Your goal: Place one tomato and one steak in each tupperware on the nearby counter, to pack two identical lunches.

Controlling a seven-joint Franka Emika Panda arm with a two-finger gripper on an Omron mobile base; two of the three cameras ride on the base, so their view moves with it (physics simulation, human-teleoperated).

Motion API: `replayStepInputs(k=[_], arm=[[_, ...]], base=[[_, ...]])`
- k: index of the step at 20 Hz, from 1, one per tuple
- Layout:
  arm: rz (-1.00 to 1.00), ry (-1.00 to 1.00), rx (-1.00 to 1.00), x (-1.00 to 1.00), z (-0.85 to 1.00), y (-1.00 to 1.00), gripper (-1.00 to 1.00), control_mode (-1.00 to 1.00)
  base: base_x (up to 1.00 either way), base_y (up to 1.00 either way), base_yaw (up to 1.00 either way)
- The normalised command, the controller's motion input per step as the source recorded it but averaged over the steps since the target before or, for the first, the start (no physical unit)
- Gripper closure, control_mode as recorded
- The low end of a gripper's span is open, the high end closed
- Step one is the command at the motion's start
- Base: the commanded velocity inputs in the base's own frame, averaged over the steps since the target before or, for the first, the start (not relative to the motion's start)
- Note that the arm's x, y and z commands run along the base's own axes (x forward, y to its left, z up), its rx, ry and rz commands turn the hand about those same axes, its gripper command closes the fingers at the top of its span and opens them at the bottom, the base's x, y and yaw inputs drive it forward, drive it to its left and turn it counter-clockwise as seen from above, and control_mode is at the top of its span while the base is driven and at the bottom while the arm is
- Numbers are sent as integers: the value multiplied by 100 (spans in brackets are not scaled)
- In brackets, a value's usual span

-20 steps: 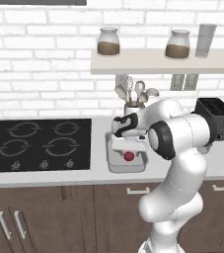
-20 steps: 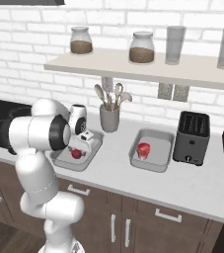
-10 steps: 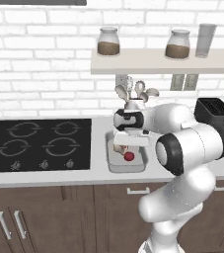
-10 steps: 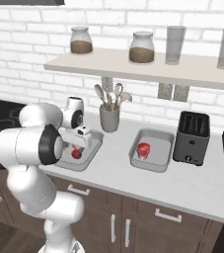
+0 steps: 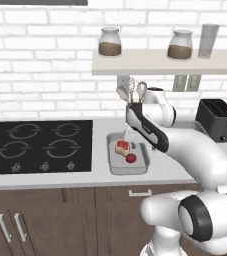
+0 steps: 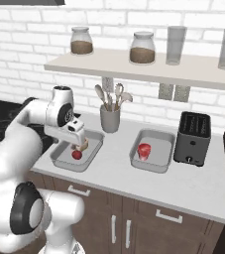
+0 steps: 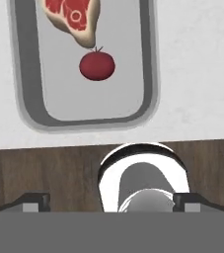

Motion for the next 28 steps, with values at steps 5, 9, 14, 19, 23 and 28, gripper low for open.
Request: replayStepInputs(k=[5,9,14,19,23,28], arm=[[3,-19,0,-94,70,-39,-100,-100],[4,-11,0,-68,74,-34,-100,-100],[4,-19,-2,-67,67,-27,-100,-100],[1,-21,0,-57,73,-4,-100,-100],[0,-6,0,-15,19,0,-100,100],[0,0,0,0,0,0,-100,100]], base=[[0,0,0],[0,0,0],[0,0,0],[0,0,0],[-41,0,0],[-89,0,0]])
